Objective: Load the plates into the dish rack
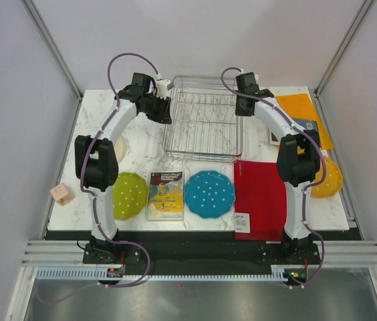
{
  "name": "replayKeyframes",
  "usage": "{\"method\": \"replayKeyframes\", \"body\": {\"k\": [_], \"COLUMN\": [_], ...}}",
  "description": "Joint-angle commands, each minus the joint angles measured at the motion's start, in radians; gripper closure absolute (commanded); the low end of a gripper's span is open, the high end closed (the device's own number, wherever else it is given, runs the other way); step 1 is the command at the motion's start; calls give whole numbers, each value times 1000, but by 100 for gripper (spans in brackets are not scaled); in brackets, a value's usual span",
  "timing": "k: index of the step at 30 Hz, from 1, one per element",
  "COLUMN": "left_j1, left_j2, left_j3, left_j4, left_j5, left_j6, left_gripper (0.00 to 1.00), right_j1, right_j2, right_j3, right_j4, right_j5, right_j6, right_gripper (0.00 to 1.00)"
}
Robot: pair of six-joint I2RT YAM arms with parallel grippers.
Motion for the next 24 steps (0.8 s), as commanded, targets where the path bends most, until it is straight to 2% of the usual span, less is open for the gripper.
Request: {"method": "replayKeyframes", "body": {"k": [1,8,19,24], "left_j1": [-19,-42,-76,-84], "left_j2": [38,61,129,140], "left_j3": [61,77,137,147], "left_j4": [15,17,25,25], "left_j5": [-21,-29,-55,-52], "left_j6": [-23,-23,-23,-23], "left_gripper": [61,61,62,64], "right_j1": [-26,-38,-91,-102], "right_j2": [38,78,61,113], "right_j3": [69,135,84,159], "right_j4": [65,83,83,94], "right_j5": [25,31,61,52], "right_j6": [-20,-28,-32,-71], "right_gripper": [100,100,100,100]}}
